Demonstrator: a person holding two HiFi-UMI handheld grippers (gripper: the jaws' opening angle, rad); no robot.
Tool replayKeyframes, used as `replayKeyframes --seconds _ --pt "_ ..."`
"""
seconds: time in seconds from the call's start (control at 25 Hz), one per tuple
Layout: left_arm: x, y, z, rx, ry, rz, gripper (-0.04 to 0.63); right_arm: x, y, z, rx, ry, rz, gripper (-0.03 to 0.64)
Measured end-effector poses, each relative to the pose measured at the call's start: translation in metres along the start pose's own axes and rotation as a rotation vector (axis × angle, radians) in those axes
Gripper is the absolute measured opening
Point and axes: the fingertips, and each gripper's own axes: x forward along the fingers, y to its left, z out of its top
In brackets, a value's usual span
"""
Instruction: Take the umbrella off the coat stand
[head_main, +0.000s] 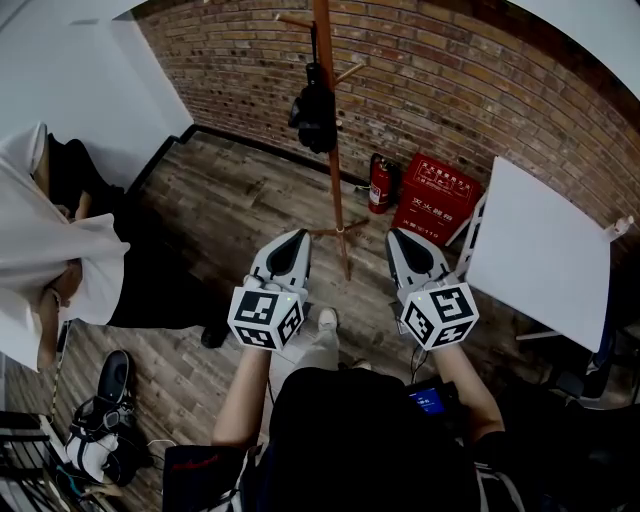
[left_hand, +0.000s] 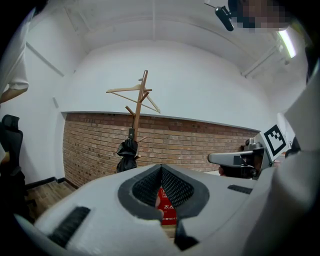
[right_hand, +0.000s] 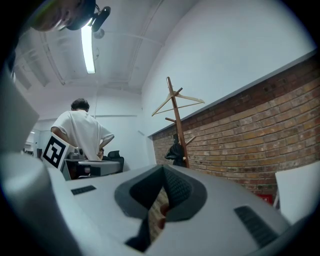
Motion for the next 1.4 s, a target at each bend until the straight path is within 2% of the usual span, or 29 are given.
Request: replayKeyframes --seconds 0.56,0.8,1.0,1.4 --pt "0.063 0.048 0.017 -0.008 -0.016 -0.017 0.017 0.07 -0.034 0.015 -0.047 0.014 -0.001 0.028" --pt "0.091 0.069 0.021 -0.015 -0.019 -0.026 0.017 0.1 -0.049 0.014 -0.09 0.061 0.035 0.028" --pt "0.112 0.086 0.019 -0.033 -0.006 -0.036 0.017 0.122 -0.067 0.017 -0.09 0.093 0.024 0.028" --pt "0.145 0.117 0.018 -0.051 0.019 -0.066 0.017 0.169 -0.068 0.023 -0.112 0.106 0.027 0.028"
